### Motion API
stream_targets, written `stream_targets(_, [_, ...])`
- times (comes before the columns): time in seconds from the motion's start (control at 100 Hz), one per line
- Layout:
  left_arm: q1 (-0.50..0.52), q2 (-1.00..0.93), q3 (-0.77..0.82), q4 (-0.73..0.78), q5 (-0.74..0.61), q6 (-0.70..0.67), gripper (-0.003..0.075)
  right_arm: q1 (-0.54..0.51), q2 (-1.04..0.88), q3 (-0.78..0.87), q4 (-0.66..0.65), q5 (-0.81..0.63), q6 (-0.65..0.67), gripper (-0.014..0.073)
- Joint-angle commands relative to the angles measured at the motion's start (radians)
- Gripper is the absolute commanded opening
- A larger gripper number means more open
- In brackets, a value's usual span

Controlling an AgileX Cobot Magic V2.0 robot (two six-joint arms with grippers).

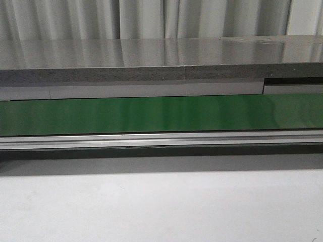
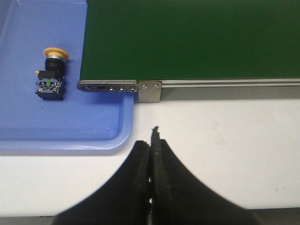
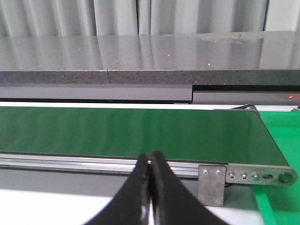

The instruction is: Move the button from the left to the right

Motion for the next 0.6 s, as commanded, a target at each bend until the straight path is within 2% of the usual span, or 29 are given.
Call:
stream_targets(0.0, [-0.008, 0.015, -0.035, -0.003, -0.059, -0.008, -0.002, 0.0, -0.017, -0.017, -0.005, -0.078, -0.002, -0.0089])
stream_targets(0.08, [-0.008, 0.018, -0.035, -0.001, -0.057, -0.006, 0.001, 0.0, -0.017, -0.017, -0.005, -0.078, -0.002, -0.0089])
stream_targets(0.15, [-0.008, 0.018, -0.035, -0.001, -0.057, -0.006, 0.0106, 0.0, -0.017, -0.017, -0.005, -0.078, -0.002, -0.0089])
stream_targets(0.22, [-0.008, 0.018, -0.035, -0.001, -0.057, -0.006, 0.0267, 0.0, -0.017, -0.017, -0.005, -0.078, -0.002, -0.0089])
stream_targets(0.27, [-0.008, 0.018, -0.035, 0.003, -0.06, -0.006, 0.0413, 0.0, -0.017, -0.017, -0.005, -0.078, -0.002, -0.0089])
stream_targets(0.34, [-0.008, 0.018, -0.035, 0.014, -0.063, -0.006, 0.0549, 0.0, -0.017, -0.017, -0.005, -0.078, -0.002, -0.0089])
stream_targets(0.41, [-0.008, 0.018, -0.035, 0.016, -0.063, -0.006, 0.06, 0.0, -0.017, -0.017, -0.005, -0.078, -0.002, -0.0089])
stream_targets(0.59, [-0.008, 0.018, -0.037, 0.016, -0.063, -0.006, 0.0599, 0.0, -0.017, -0.017, -0.005, -0.078, -0.002, -0.0089])
